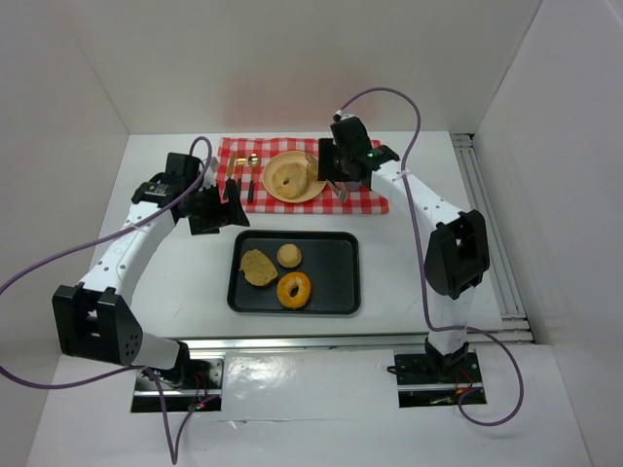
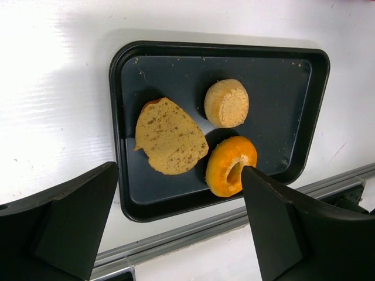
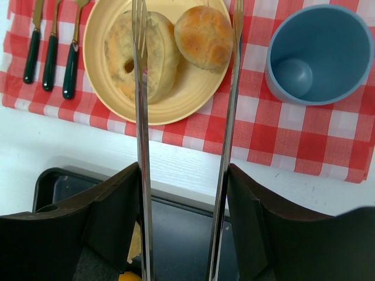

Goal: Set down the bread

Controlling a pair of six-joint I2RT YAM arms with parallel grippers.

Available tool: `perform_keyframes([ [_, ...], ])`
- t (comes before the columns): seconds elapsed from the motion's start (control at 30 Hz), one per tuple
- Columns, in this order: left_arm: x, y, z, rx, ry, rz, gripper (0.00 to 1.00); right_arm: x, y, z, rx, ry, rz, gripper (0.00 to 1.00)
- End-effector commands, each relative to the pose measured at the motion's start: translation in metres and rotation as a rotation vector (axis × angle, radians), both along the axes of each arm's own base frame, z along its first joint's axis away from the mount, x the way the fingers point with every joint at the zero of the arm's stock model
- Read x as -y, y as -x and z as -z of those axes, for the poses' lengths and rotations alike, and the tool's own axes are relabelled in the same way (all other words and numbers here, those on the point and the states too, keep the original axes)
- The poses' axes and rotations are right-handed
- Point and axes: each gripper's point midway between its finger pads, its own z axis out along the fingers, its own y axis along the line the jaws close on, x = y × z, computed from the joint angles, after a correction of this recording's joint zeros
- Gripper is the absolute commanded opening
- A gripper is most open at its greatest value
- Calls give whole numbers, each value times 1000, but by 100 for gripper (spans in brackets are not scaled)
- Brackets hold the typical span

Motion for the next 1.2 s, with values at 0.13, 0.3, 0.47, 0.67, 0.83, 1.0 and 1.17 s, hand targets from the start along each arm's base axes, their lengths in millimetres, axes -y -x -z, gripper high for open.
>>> perform_keyframes([
  [0.13, 9, -8, -12, 35, 24, 18, 100, 2, -1, -67, 133, -66, -8, 65],
  [0.3, 9, -8, -12, 35, 24, 18, 100, 32, 0, -105, 203, -54, 46, 65],
  [0.47, 5, -13, -21, 72, 4, 11, 100, 122, 16, -118, 238, 10, 241, 66],
  [0.67, 4, -16, -29, 94, -5, 13, 100, 232, 44, -84, 167, 85, 483, 66],
  [0.83, 5, -22, -30, 93, -6, 13, 100, 265, 43, -44, 169, 62, 591, 66],
  [1.0, 3, -25, -30, 96, -15, 6, 100, 272, 4, 0, 220, 78, 632, 66],
  [1.17, -3, -18, -29, 94, -36, -23, 100, 277, -27, 37, 290, 93, 644, 66],
])
